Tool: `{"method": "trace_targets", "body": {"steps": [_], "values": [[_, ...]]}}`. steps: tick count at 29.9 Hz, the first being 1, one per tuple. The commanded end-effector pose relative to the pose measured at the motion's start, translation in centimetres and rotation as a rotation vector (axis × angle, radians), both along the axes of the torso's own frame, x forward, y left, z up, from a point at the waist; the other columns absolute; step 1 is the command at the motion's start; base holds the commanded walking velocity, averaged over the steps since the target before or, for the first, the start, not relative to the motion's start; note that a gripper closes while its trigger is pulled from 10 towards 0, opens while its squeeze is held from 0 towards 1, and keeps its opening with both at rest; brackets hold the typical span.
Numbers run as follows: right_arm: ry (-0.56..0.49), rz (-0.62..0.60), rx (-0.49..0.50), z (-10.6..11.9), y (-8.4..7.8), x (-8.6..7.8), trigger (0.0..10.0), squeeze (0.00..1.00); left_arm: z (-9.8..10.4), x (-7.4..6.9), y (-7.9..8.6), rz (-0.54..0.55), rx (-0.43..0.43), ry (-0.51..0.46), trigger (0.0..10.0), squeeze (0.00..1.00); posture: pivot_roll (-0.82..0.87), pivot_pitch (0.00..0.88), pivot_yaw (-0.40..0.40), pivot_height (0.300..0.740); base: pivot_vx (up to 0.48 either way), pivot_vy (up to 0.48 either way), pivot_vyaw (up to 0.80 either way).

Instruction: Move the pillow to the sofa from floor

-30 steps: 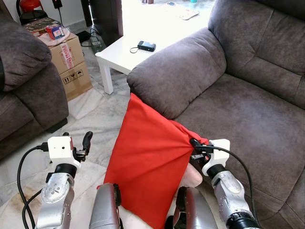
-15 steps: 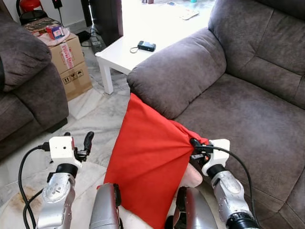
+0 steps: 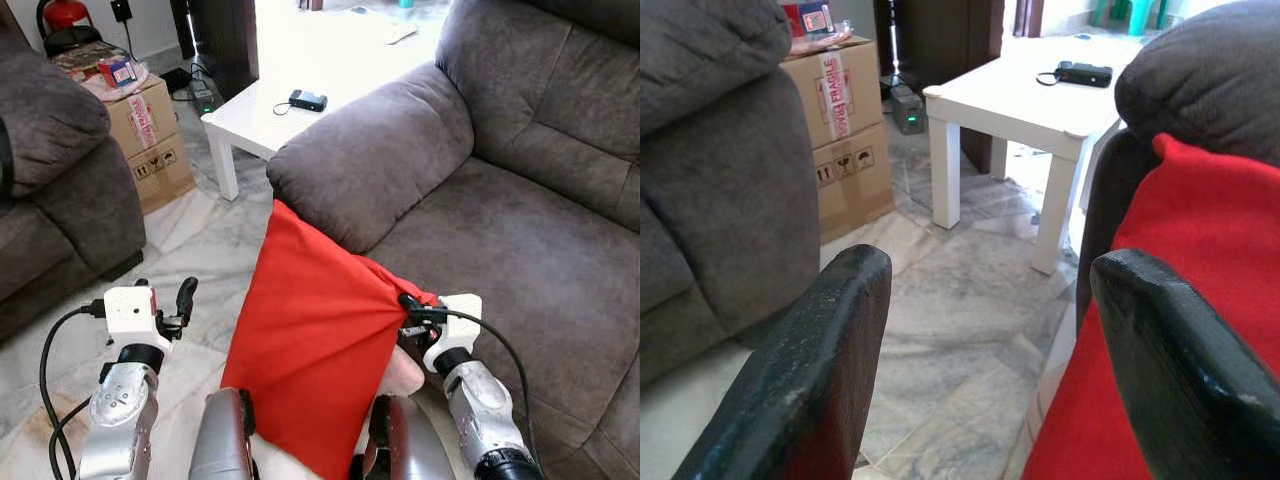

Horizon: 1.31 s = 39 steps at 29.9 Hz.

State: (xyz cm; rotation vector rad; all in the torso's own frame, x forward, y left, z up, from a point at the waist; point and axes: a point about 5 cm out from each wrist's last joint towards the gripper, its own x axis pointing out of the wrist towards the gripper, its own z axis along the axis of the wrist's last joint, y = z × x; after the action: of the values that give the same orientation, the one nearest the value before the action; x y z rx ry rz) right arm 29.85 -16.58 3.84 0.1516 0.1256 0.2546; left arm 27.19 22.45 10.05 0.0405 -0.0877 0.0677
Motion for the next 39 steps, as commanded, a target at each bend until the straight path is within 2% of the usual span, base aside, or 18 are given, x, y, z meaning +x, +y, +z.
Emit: {"method": "trace_targets", "body": {"steps": [1, 15, 29, 39], "values": [[-0.121, -0.064, 0.006, 2.4, -1.3, 0.9, 10.0, 0.0, -0.1, -0.1, 0.0, -0.005, 0.016, 0.001, 10.0, 0.0, 0.19, 0.137, -0.07, 0.661, 0.0, 0.0, 0.0], [-0.116, -0.058, 0.005, 2.4, -1.2, 0.9, 10.0, 0.0, -0.1, 0.0, -0.2, -0.017, 0.014, 0.004, 10.0, 0.0, 0.19, 0.136, -0.067, 0.74, 0.0, 0.0, 0.0], [-0.119, -0.063, 0.01, 2.6, -1.2, 1.2, 10.0, 0.0, 0.0, 0.2, -0.1, -0.021, 0.016, 0.002, 10.0, 0.0, 0.2, 0.126, -0.062, 0.74, 0.0, 0.0, 0.0], [-0.17, -0.049, 0.035, 3.8, -0.8, 2.0, 10.0, 0.0, 0.6, 0.7, 0.3, -0.023, 0.027, -0.009, 10.0, 0.0, 0.2, 0.111, -0.047, 0.74, 0.0, 0.0, 0.0]]}}
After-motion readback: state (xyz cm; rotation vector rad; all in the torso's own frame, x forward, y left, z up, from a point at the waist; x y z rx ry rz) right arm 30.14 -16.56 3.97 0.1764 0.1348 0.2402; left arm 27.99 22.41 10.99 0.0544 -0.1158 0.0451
